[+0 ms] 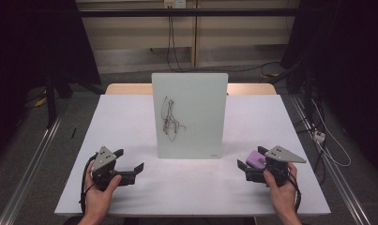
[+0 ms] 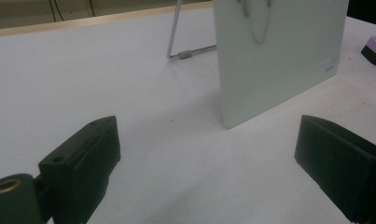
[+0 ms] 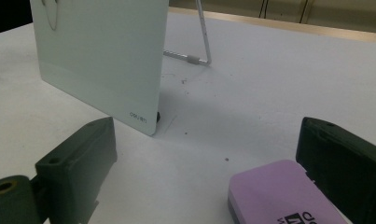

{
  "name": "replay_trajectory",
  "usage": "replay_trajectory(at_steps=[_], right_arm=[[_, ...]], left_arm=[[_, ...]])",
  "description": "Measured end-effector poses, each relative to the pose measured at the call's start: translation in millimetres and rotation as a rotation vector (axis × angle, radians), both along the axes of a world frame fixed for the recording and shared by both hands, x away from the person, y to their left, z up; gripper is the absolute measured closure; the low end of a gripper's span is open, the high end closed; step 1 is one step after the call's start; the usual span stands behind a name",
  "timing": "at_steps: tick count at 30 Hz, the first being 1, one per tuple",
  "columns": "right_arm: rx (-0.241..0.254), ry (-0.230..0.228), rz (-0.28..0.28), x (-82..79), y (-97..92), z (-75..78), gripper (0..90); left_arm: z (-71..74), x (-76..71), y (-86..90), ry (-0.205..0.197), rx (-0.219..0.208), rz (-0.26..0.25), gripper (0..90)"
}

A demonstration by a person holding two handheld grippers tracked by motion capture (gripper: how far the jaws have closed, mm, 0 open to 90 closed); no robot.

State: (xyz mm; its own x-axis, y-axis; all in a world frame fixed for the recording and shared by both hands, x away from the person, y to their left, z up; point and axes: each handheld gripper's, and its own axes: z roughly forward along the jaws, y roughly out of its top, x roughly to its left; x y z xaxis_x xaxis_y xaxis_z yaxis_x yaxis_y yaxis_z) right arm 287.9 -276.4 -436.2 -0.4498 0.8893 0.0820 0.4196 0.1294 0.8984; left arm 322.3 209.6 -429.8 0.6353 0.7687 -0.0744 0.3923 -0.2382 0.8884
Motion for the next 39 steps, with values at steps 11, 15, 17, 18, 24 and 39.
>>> replay_trajectory(at_steps=[11, 15, 17, 18, 24, 39], right_arm=[[0.006, 0.031, 0.018, 0.8, -3.2, 1.8, 5.2], [-0.005, 0.034, 0.014, 1.5, -2.8, 1.9, 5.2], [-0.006, 0.030, 0.019, 1.6, -2.6, 2.6, 5.0], [-0.002, 0.024, 0.025, 1.8, -2.4, 3.0, 4.8], [-0.050, 0.080, 0.048, 6.4, 2.1, 8.0, 4.8], [-0.088, 0.173, 0.113, 16.6, -9.6, 21.5, 4.6]], left_arm=[[-0.6, -0.2, -2.3, 0.000, 0.018, 0.002, 6.9], [-1.1, -0.9, -3.1, 0.005, 0.017, -0.004, 6.9], [-1.1, -1.0, -2.7, 0.004, 0.014, -0.006, 6.9], [-1.0, -0.9, -2.2, 0.004, 0.013, -0.006, 6.9], [-0.9, 3.2, 3.4, 0.010, 0.008, 0.015, 6.9], [-2.2, 3.0, -0.5, 0.017, 0.010, -0.025, 6.9]])
